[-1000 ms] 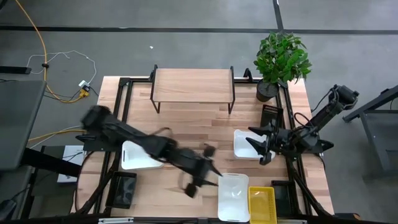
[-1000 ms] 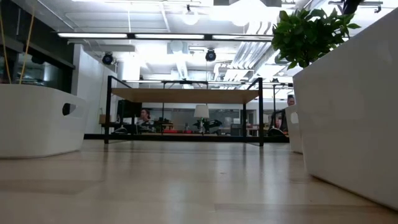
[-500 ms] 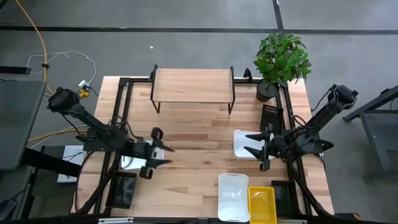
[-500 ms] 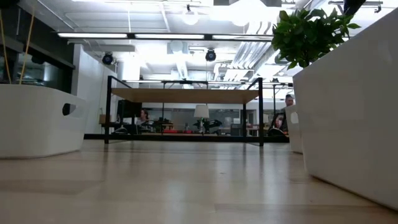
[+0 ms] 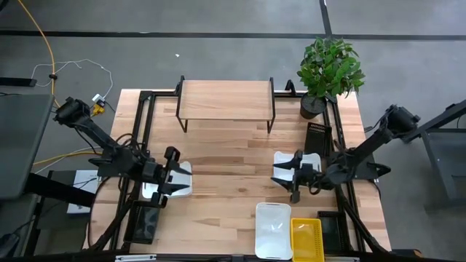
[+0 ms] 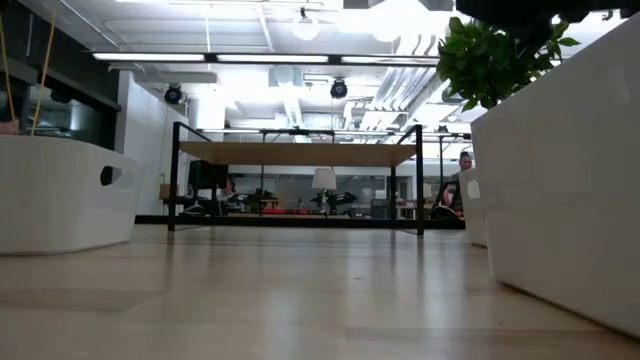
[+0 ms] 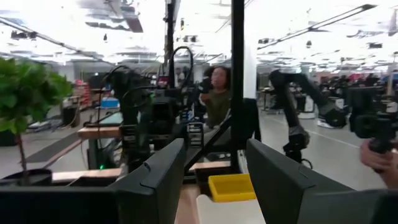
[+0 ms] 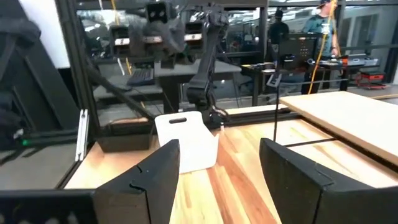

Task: Stack baskets on shelf by color
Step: Stack the top black bin on the bottom right black bin

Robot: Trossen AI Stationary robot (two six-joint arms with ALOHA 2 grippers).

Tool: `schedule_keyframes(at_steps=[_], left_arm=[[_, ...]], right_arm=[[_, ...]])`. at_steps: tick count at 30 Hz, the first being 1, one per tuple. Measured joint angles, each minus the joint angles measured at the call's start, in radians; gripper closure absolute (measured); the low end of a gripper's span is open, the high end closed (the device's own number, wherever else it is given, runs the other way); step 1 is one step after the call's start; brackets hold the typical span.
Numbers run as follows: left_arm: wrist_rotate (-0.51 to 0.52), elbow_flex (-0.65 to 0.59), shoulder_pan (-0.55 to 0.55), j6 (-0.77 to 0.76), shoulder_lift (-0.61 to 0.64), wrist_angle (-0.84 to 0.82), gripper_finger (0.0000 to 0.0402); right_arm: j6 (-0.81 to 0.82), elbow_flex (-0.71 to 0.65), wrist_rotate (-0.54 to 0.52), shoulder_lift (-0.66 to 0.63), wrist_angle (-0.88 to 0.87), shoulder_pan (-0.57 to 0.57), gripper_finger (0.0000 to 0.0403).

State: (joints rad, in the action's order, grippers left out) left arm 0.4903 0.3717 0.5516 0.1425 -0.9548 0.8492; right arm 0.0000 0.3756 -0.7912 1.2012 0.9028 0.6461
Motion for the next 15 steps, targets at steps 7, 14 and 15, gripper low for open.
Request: schedule_keyframes(at_steps=[7,14,15], left_arm=[[0.023,0.0,-0.001,-0.003,-0.007,-0.018,0.0241],[0.02,0.0,0.0,-0.01,-0.007,-0.029,0.0241],[0.02,0.0,0.0,-0.008,-0.007,-0.037,0.0241]], right_arm=[[-0.028,0.0,0.027,0.016,0.07,-0.013,0.0194],[-0.044,0.0,0.029,0.016,0.082,-0.011,0.0194],[-0.05,0.0,0.029,0.016,0.082,-0.011,0.0194]])
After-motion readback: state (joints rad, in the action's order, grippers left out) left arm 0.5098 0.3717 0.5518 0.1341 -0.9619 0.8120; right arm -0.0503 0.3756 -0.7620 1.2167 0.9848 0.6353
